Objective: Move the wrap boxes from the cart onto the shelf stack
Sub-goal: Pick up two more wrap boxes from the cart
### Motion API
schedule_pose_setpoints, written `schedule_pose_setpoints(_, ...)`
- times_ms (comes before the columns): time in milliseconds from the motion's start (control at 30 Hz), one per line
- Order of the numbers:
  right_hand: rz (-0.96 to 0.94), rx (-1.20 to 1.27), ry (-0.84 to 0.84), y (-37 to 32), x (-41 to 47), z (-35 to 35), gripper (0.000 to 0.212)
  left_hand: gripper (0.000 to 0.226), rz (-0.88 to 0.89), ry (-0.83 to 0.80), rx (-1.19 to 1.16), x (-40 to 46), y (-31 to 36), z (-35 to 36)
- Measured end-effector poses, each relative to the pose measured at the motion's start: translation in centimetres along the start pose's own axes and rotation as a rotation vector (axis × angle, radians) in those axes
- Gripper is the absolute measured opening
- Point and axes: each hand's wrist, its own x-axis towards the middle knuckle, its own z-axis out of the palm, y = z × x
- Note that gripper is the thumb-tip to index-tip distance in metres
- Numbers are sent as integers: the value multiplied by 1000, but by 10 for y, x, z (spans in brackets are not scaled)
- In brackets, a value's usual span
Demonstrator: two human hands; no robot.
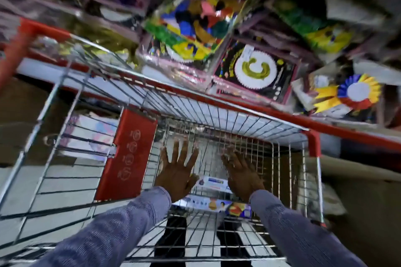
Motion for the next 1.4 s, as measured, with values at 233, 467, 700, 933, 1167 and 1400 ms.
schedule_pose_setpoints(233,-40,-76,-358,-22,44,81,78,61,291,-132,30,-2,-23,68)
schedule_pose_setpoints(467,-50,-66,-251,-16,67,70,50,43,430,-496,13,-10,-6,108)
schedule_pose_setpoints(700,-16,54,-79,8,51,24,58,46,257,-649,46,10,24,123)
schedule_pose_setpoints(933,-6,114,59,0,21,-44,57,55,198,-573,-26,20,26,65)
schedule_pose_setpoints(1167,-156,135,330,-12,-23,-201,54,67,181,-128,-120,-5,12,-109)
schedule_pose_setpoints(1400,-241,79,540,-20,-76,-394,34,76,164,272,-178,-15,18,-298)
